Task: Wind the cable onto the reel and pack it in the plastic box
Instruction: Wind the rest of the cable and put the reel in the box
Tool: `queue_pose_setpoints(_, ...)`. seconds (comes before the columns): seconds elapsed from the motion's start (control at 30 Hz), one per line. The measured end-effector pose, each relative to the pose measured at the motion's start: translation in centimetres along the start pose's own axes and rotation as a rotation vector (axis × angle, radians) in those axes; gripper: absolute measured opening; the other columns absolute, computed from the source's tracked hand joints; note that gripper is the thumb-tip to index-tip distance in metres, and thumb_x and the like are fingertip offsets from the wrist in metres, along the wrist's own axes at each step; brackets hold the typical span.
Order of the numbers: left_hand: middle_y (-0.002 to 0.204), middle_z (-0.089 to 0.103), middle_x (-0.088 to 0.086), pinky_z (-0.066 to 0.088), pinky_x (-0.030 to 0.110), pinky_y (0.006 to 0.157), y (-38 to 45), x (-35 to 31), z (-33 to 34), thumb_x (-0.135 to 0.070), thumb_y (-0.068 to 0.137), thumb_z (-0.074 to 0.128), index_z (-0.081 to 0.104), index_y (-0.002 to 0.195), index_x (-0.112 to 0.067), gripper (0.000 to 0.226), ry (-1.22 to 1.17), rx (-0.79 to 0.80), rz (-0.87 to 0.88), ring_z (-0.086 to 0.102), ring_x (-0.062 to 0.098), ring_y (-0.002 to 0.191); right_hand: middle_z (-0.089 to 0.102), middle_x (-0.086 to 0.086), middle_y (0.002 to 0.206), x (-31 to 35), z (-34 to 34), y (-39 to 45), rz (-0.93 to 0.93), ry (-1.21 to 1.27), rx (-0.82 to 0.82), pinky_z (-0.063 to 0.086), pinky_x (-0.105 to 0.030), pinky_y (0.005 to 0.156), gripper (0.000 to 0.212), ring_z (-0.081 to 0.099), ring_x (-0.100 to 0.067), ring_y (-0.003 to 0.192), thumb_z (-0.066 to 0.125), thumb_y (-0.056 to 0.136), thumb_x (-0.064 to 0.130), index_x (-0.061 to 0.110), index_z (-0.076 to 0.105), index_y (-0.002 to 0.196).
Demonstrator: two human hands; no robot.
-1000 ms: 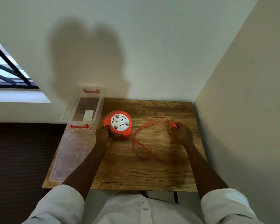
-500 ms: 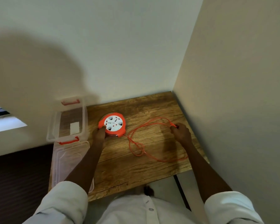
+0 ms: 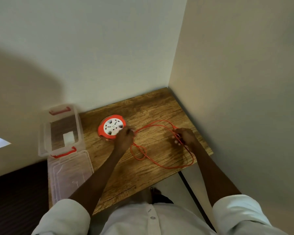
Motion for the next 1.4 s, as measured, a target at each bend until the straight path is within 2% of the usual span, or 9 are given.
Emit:
queue_pose_setpoints(0.1, 0.1, 0.07, 0.01, 0.05, 0.029, 0.074, -0.7, -1.3, 4.1, -0.003, 0.099, 0.053, 0.07, 0.106, -0.004, 0.019, 0.147, 0.294, 0.066, 0.063, 0.023, 0.085, 0.068, -0.011, 0.086, -0.2, 0.2, -0.7, 0.009, 0.121, 0.139, 0.038, -0.027, 0.048, 0.032, 0.054, -0.018, 0.056, 0.054, 0.102, 0.026, 0.003, 0.065, 0.12)
queue_pose_setpoints(0.23, 0.129, 0.057, 0.017, 0.039, 0.038, 0.105, 0.6, -1.0, 4.3, -0.011, 0.096, 0.057, 0.062, 0.123, -0.004, 0.029, 0.52, 0.102, 0.212, 0.051, 0.031, 0.123, 0.066, -0.014, 0.096, -0.3, 0.0, -1.0, 0.017, 0.003, 0.16, 0.024, -0.023, 0.041, 0.024, 0.036, -0.01, 0.047, 0.052, 0.102, 0.032, 0.012, 0.063, 0.107)
queue_pose_setpoints(0.57, 0.132, 0.056, 0.014, 0.044, 0.041, 0.099, 2.1, 1.8, 2.6, -0.032, 0.1, 0.049, 0.06, 0.124, -0.009, 0.035, 1.089, 0.184, 0.255, 0.052, 0.035, 0.121, 0.072, -0.025, 0.107, 0.0, -1.1, 0.0, 0.028, -0.191, -0.041, 0.02, -0.02, 0.042, 0.029, 0.031, -0.008, 0.039, 0.051, 0.101, 0.027, 0.009, 0.06, 0.121)
queue_pose_setpoints(0.67, 0.115, 0.067, 0.015, 0.046, 0.035, 0.089, 1.5, 0.8, 4.6, -0.026, 0.101, 0.05, 0.069, 0.111, -0.007, 0.029, 0.833, 0.275, 0.256, 0.062, 0.029, 0.109, 0.073, -0.024, 0.109, 0.0, -0.9, 0.1, 0.047, -0.188, -0.006, 0.022, -0.02, 0.044, 0.031, 0.032, -0.007, 0.04, 0.048, 0.102, 0.027, 0.009, 0.064, 0.122)
queue_pose_setpoints(0.77, 0.091, 0.07, 0.014, 0.048, 0.028, 0.061, -0.3, 0.1, 7.7, -0.014, 0.101, 0.053, 0.068, 0.1, -0.005, 0.018, 0.062, 0.46, -0.17, 0.067, 0.018, 0.068, 0.074, -0.019, 0.111, 0.0, -0.5, -0.1, 0.084, -0.089, 0.065, 0.022, -0.02, 0.041, 0.035, 0.034, -0.003, 0.035, 0.045, 0.104, 0.031, 0.009, 0.063, 0.123)
queue_pose_setpoints(0.97, 0.132, 0.062, 0.02, 0.048, 0.043, 0.102, -0.8, -0.6, 11.4, -0.013, 0.107, 0.037, 0.048, 0.131, -0.002, 0.029, -0.699, 0.456, -0.562, 0.064, 0.03, 0.108, 0.058, -0.012, 0.077, 0.5, 0.0, -0.6, 0.099, -0.007, 0.172, 0.017, -0.021, 0.039, 0.029, 0.029, -0.006, 0.034, 0.049, 0.103, 0.035, 0.013, 0.065, 0.094)
queue_pose_setpoints(1.1, 0.13, 0.061, 0.022, 0.05, 0.042, 0.099, 0.2, -0.8, 12.1, -0.018, 0.105, 0.049, 0.051, 0.133, 0.004, 0.036, -0.858, 0.351, -0.569, 0.061, 0.035, 0.12, 0.057, -0.007, 0.064, 0.8, 0.0, -0.7, 0.096, -0.031, 0.219, 0.016, -0.023, 0.039, 0.041, 0.027, -0.008, 0.035, 0.049, 0.103, 0.04, 0.004, 0.067, 0.111)
queue_pose_setpoints(1.27, 0.101, 0.07, 0.011, 0.057, 0.033, 0.073, 0.2, -0.3, 11.6, -0.02, 0.102, 0.055, 0.06, 0.113, -0.006, 0.018, -0.721, 0.284, -0.54, 0.068, 0.021, 0.088, 0.075, -0.001, 0.112, 1.3, -0.4, -1.0, 0.035, -0.188, 0.162, 0.03, -0.017, 0.039, 0.038, 0.049, 0.001, 0.044, 0.059, 0.096, 0.05, 0.021, 0.075, 0.116)
queue_pose_setpoints(1.4, 0.104, 0.077, 0.009, 0.056, 0.029, 0.065, -0.8, 0.8, 10.2, -0.024, 0.098, 0.063, 0.064, 0.118, -0.007, 0.026, -0.599, 0.36, -0.514, 0.073, 0.021, 0.089, 0.072, -0.003, 0.098, 1.4, -0.9, 0.2, -0.013, -0.211, -0.053, 0.033, -0.024, 0.051, 0.027, 0.047, -0.01, 0.061, 0.064, 0.096, 0.029, 0.011, 0.076, 0.111)
Point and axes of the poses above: each hand's wrist, its own y-axis towards the middle knuckle, its own z-axis out of the palm, x = y × z, the point moved 4 cm from there along y, towards the middle knuckle
